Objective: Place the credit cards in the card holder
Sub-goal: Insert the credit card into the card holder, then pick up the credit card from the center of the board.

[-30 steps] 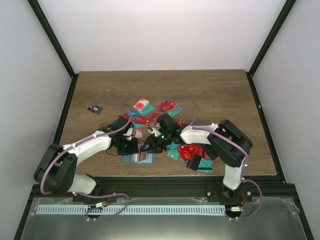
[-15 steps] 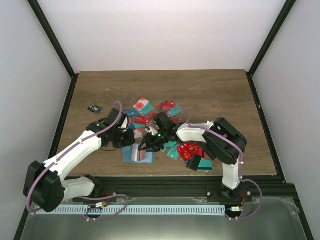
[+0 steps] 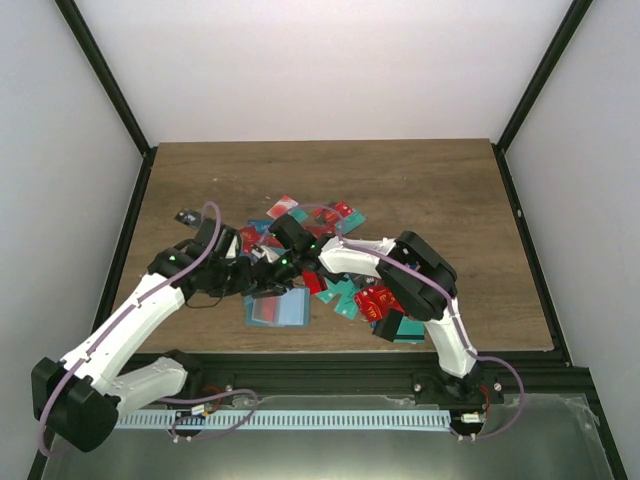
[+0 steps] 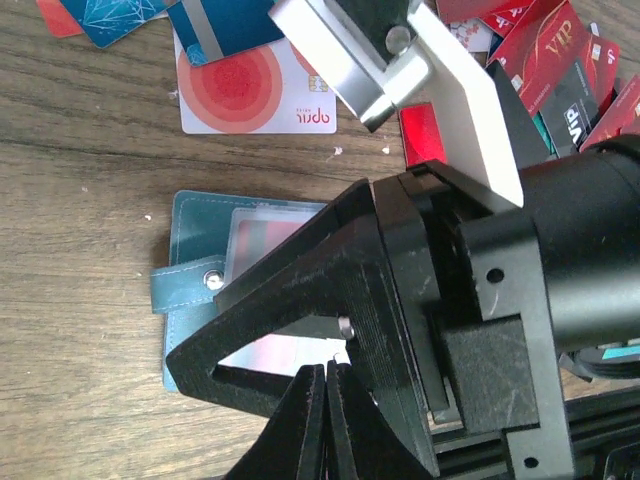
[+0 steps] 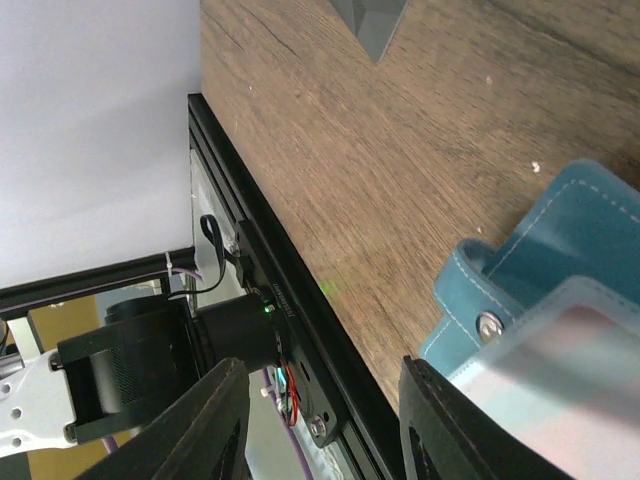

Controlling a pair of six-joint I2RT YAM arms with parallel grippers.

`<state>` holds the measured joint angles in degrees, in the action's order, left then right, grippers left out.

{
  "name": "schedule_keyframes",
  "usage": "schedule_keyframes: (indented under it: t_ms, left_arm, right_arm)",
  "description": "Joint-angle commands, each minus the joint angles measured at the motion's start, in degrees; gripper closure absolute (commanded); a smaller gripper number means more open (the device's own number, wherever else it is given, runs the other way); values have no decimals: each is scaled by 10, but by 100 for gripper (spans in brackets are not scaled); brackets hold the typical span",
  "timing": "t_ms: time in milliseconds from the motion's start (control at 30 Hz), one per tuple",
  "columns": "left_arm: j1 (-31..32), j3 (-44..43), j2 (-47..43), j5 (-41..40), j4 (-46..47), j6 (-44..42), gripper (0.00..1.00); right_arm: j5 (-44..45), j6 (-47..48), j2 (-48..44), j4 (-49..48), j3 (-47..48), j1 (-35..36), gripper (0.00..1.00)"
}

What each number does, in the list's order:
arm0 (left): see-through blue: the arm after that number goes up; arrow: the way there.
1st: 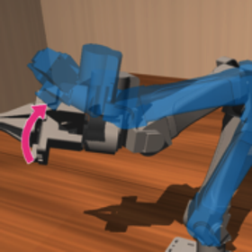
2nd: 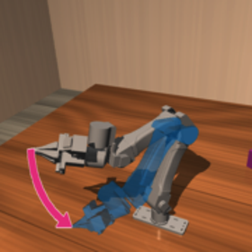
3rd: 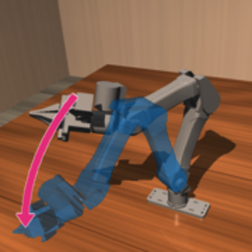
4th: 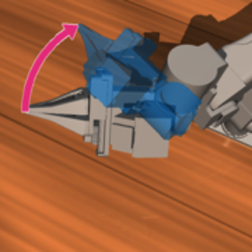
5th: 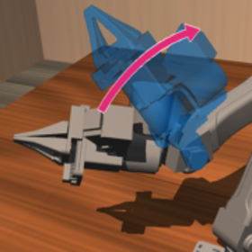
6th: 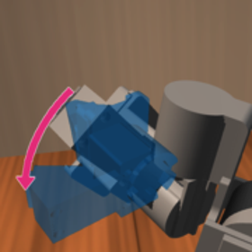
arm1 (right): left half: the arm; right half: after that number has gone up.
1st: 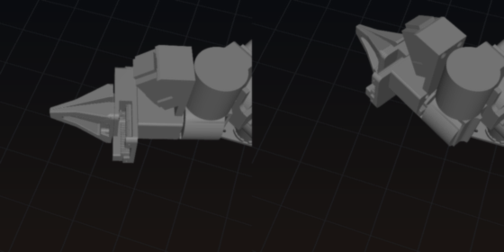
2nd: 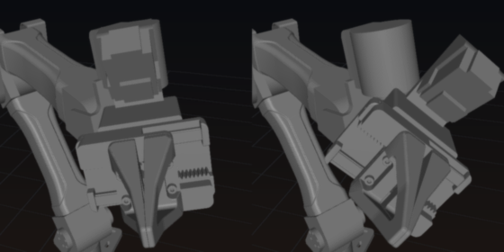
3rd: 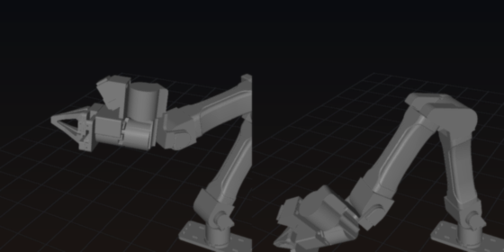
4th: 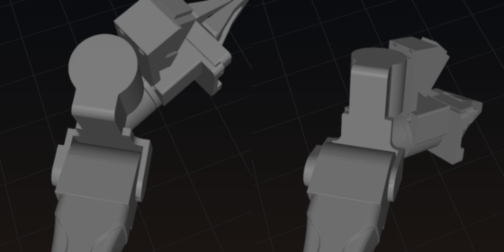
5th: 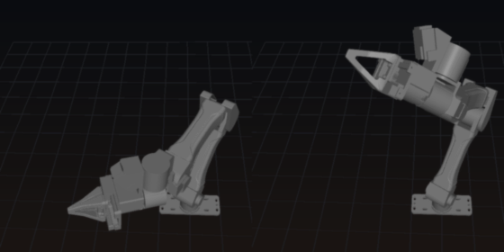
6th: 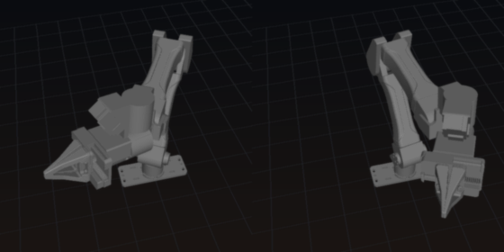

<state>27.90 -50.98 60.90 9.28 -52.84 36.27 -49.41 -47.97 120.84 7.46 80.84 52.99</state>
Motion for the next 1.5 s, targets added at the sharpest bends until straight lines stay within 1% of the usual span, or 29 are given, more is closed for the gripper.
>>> schedule_keyframes:
  t_ms: [0, 100, 200, 267, 367, 500, 600, 767, 1200, 1233, 1333, 1467]
  left_arm:
    - [-4, 15, -15, 0, -15, 2, 95]
    - [-5, 33, -5, 3, -14, -1, 93]
    - [-5, 53, 13, 6, -5, 4, 93]
    - [-4, 67, 28, -2, 1, 9, 93]
    - [-4, 83, 56, -5, 21, 14, 96]
    - [-4, 99, 87, 0, 48, 21, 96]
    - [-4, 100, 113, -18, 55, 26, 96]
    - [-5, 104, 153, -23, 79, 28, 96]
    - [-12, 102, 209, -66, 135, 34, 96]
    - [-14, 101, 214, -70, 137, 48, 96]
    - [-20, 93, 214, -91, 134, 59, 96]
    - [-28, 61, 180, -141, 98, 82, 96]
  right_arm:
    - [-6, 27, 1, 35, 38, 3, 56]
    - [16, 41, -22, 50, 18, 4, 56]
    - [37, 42, -55, 42, -31, 1, 56]
    - [42, 33, -71, 20, -73, -3, 56]
    - [41, 25, -72, 1, -97, -8, 57]
    - [38, 28, -55, -6, -87, -9, 57]
    - [37, 33, -41, -8, -74, -10, 57]
    - [34, 42, -19, -7, -62, -15, 58]
    - [13, 94, 24, 27, -63, -33, 59]
    - [10, 98, 25, 30, -64, -34, 59]
    - [5, 112, 29, 42, -61, -37, 59]
    - [-4, 127, 32, 58, -55, -41, 59]
